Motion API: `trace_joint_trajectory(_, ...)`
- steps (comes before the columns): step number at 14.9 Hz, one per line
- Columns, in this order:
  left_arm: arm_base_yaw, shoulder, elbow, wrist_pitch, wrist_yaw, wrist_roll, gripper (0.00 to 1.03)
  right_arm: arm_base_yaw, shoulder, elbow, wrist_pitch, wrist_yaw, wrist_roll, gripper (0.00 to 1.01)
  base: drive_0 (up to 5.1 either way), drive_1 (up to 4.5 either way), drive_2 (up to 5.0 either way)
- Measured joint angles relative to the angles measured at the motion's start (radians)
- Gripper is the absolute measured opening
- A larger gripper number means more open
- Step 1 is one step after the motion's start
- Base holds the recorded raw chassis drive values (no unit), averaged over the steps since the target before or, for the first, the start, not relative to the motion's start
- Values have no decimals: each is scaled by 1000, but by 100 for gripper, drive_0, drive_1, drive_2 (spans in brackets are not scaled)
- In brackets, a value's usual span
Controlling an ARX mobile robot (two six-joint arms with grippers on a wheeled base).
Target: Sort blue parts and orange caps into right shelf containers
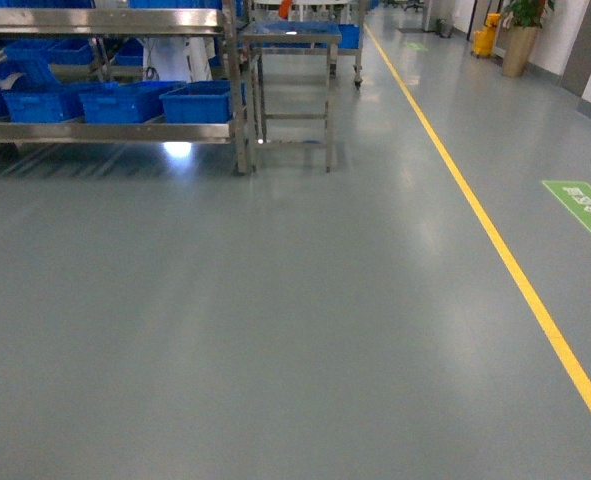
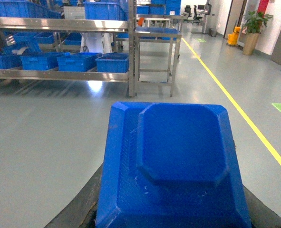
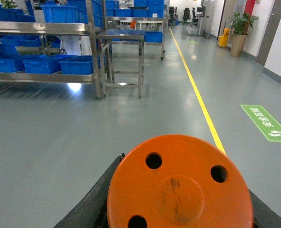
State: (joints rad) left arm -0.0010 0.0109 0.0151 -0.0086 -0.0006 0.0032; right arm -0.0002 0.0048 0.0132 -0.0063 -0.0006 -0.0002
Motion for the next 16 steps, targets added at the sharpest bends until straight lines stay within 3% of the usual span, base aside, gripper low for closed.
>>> trace_joint_trajectory(16, 0, 0, 0, -1, 0, 0, 43, 0, 0, 0, 0, 0, 0, 45, 1, 412, -410)
